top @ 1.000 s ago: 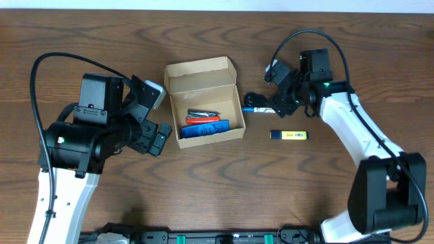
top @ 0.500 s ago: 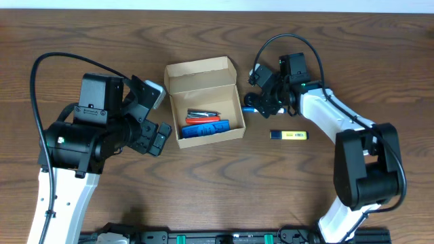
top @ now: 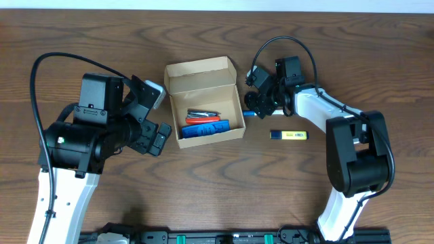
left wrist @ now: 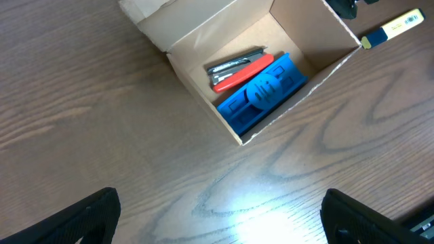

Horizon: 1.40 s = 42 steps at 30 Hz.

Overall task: Pack container
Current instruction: 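Move the right gripper to the black tape dispenser and grasp it, then place the black tape dispenser into the box and release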

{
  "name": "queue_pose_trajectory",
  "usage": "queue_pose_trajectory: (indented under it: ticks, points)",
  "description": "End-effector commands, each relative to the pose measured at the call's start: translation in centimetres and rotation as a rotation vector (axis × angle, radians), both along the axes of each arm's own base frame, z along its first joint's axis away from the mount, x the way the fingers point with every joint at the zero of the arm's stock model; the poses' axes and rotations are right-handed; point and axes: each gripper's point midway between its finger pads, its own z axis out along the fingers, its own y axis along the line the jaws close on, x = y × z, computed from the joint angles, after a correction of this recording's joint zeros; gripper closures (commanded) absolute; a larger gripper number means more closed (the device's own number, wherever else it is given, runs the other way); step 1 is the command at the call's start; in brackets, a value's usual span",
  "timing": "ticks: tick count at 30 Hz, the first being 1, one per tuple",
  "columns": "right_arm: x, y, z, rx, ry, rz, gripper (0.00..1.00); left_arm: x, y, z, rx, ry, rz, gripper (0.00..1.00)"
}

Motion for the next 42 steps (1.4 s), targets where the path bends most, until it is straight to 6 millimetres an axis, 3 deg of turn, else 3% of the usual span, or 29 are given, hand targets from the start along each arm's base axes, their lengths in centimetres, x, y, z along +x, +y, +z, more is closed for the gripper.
queue_pose_trajectory:
  ticks: [1,3,8,18,23,27,34,42]
  points:
    - [-0.6,0.7,-1.1,0.019,0.036,0.006,0.14,0.1,0.0,0.4,-0.001,-0.009,-0.01,0.05]
    - [-0.7,0.7,-1.2,0.019,0.038,0.006,0.18,0.1,0.0,0.4,-0.001,-0.009,-0.01,0.05]
    - [-0.6,0.7,-1.2,0.026,0.041,-0.009,0.4,0.1,0.0,0.4,-0.001,-0.009,-0.01,0.05]
    - [-0.4,0.7,-1.0,0.055,0.068,-0.073,0.52,0.1,0.0,0.4,-0.001,-0.009,-0.01,0.05]
    - [0.4,0.9,0.3,0.081,0.049,-0.107,0.55,0.1,0.0,0.4,-0.001,-0.009,-0.01,0.05]
    - [1.6,1.1,3.0,0.105,0.002,-0.123,0.55,0.1,0.0,0.4,-0.001,-0.009,-0.01,0.05]
    - [2.8,1.2,10.3,0.13,-0.108,-0.123,0.58,0.1,0.0,0.4,-0.001,-0.009,-0.01,0.05]
    - [1.1,2.4,19.5,0.194,-0.257,-0.086,0.59,0.1,0.0,0.4,-0.001,-0.009,-0.01,0.05]
